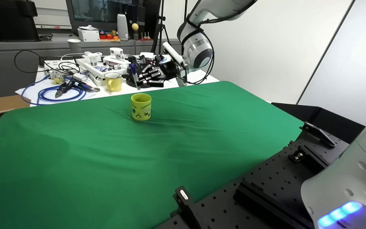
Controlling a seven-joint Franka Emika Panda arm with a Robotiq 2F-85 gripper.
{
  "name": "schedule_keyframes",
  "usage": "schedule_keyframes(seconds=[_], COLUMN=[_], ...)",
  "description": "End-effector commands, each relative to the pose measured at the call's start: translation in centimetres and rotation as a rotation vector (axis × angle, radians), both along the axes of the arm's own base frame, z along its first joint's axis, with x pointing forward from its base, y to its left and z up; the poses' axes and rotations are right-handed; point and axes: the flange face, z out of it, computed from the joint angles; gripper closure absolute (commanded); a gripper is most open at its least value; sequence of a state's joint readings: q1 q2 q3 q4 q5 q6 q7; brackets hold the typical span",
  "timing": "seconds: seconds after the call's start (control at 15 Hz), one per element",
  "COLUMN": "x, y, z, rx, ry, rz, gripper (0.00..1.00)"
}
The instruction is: Put the marker inside the cup
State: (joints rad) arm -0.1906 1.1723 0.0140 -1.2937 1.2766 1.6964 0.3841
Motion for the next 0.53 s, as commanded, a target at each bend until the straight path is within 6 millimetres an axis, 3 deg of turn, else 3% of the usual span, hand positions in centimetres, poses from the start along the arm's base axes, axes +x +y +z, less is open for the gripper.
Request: schedule_keyframes(seconds=[0.0, 0.47], x=[1.2, 1.9], y=[-0.4, -1.5], z=[-0.4, -3.0], rx=[0.002, -0.036], ry=[0.078, 0.115], rz=[-0.008, -0.044], gripper=[0.96, 0.96])
